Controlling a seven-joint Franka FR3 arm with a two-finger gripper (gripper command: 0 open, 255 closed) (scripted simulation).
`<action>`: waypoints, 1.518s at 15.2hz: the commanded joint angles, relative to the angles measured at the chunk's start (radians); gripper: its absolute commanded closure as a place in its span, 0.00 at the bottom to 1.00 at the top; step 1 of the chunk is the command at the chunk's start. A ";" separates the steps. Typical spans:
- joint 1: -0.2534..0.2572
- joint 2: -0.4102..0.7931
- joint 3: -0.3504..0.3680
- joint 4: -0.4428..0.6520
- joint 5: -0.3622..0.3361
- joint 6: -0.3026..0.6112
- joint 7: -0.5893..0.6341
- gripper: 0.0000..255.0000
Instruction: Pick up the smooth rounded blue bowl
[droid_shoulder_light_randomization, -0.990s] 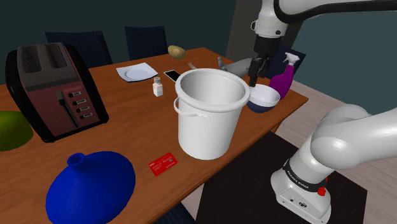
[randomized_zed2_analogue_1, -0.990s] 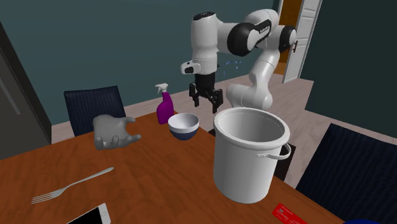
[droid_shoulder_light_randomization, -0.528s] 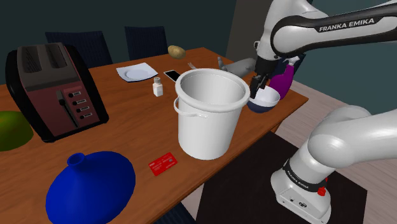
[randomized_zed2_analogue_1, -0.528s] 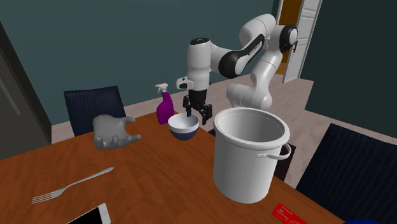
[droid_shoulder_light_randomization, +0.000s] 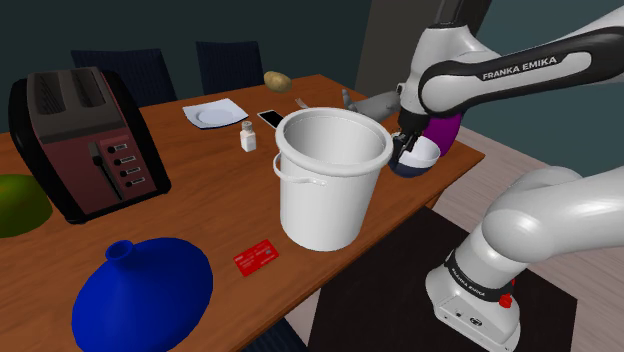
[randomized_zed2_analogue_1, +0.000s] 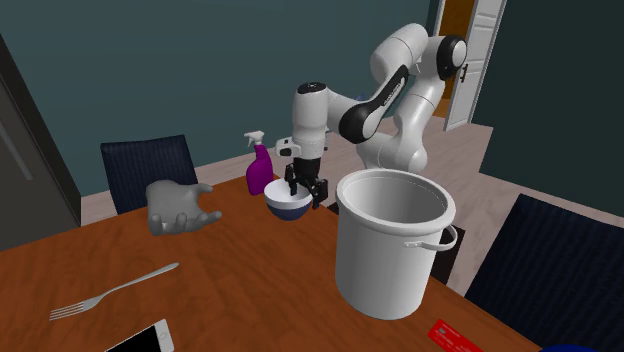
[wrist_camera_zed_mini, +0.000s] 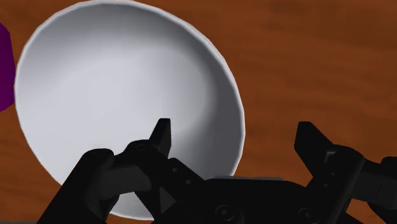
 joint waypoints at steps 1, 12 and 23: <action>-0.001 0.021 -0.001 -0.022 -0.005 0.043 0.007 0.00; -0.001 0.018 -0.002 -0.023 -0.005 0.041 0.006 1.00; 0.008 -0.049 0.012 0.077 0.019 -0.125 -0.011 1.00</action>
